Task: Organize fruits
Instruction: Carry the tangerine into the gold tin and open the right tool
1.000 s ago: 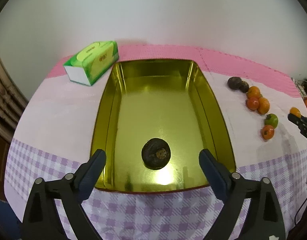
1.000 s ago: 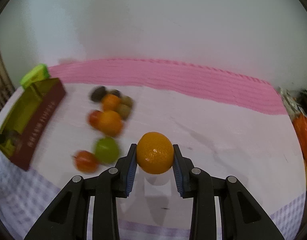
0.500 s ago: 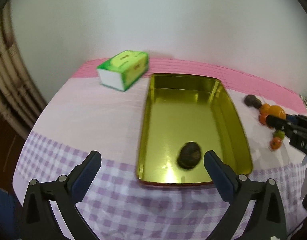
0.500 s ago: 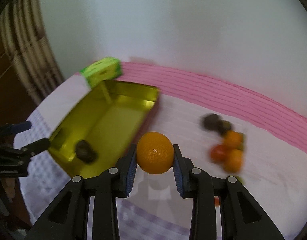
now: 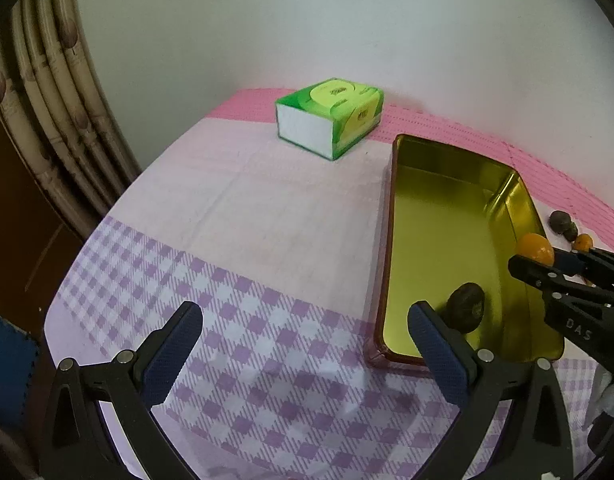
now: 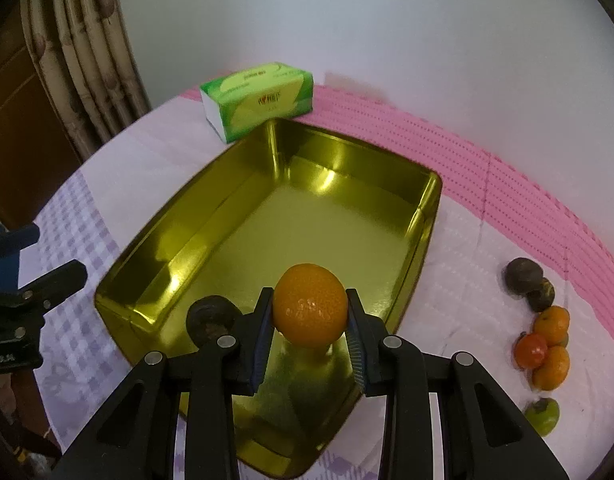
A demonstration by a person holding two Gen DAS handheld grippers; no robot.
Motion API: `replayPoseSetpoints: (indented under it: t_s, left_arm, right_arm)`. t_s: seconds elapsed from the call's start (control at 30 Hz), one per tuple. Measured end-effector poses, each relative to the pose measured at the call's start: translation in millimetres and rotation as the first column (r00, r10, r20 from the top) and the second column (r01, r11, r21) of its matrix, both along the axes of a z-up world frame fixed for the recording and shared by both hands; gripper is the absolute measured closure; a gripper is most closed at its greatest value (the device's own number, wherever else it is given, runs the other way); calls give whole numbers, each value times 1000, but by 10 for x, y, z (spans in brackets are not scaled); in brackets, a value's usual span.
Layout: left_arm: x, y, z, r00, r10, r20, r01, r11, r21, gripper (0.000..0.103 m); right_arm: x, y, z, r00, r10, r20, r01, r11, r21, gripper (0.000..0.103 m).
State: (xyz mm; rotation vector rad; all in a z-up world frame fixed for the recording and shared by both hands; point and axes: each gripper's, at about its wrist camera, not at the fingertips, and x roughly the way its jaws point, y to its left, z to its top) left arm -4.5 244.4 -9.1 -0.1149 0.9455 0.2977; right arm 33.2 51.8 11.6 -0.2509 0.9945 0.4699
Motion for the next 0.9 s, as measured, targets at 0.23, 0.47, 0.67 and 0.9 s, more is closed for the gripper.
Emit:
replayPoseSetpoints:
  t_s: [0.23, 0.47, 0.67, 0.9]
  left_arm:
    - [11, -1, -50, 1000, 7, -21, -7, 1000, 5, 1]
    - [15, 46, -75, 999, 27, -26, -27, 1000, 5, 1]
    - [16, 50, -91, 999, 30, -31, -30, 1000, 5, 1]
    - [14, 37, -97, 999, 27, -28, -27, 1000, 6, 1]
  right_arm:
    - [53, 59, -103, 1000, -3, -13, 2, 999, -44, 68]
    - [71, 119, -168, 1000, 0, -25, -1, 999, -52, 68]
    - [65, 129, -190, 1000, 3, -21, -4, 998, -55, 68]
    - [59, 141, -147, 1000, 0, -7, 0, 999, -43, 67]
